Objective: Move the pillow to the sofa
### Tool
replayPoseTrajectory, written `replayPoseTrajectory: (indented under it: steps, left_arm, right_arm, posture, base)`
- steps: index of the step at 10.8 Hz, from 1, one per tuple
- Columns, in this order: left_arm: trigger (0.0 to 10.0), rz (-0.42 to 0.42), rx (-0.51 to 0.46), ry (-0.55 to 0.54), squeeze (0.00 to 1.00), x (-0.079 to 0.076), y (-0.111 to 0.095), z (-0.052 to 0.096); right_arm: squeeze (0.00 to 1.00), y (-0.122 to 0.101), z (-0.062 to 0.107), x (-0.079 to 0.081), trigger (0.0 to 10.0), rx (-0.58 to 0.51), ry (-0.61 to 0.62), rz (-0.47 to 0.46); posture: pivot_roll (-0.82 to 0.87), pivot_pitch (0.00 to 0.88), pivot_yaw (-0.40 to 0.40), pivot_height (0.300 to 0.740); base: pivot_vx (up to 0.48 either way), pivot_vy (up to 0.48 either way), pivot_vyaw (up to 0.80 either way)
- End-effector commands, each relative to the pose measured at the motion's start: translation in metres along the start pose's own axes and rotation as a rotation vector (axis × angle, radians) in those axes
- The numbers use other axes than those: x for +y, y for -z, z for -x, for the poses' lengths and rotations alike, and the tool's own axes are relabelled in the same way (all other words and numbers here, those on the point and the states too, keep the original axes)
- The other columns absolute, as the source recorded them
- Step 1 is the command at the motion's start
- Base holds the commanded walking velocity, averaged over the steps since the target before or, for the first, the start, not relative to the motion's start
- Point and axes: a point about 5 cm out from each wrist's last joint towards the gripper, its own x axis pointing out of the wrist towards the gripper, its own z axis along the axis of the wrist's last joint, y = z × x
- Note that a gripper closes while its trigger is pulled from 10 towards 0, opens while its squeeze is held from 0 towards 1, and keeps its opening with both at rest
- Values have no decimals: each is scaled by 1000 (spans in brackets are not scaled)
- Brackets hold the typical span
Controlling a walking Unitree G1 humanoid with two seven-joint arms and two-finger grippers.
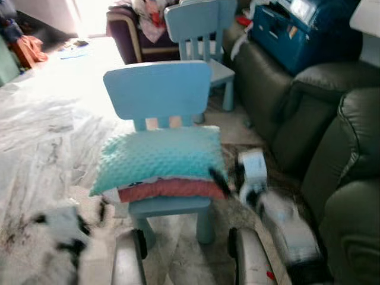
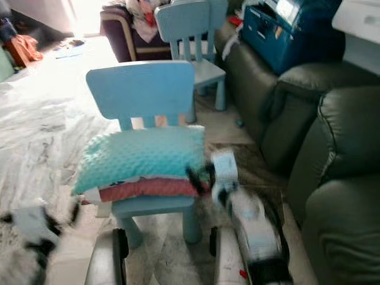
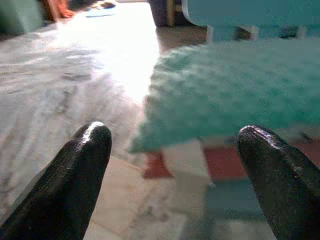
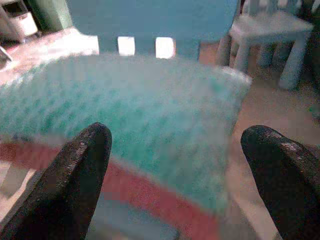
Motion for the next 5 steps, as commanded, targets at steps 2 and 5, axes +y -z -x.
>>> replayPoseTrajectory:
  steps: [2, 5]
  left_arm:
    - [10000, 16, -15, -54, 0, 18, -15, -24]
    - [10000, 72, -43, -127, 0, 34, -41, -69]
  right_arm:
    - [0, -24, -14, -3, 10000, -67, -1, -17]
    - [0, -44, -9, 4, 10000, -101, -116, -127]
  posture:
    - [-149, 80, 52, 487]
    - [-190, 150, 47, 487]
  base:
    - [0, 0, 0]
    - [0, 0, 0]
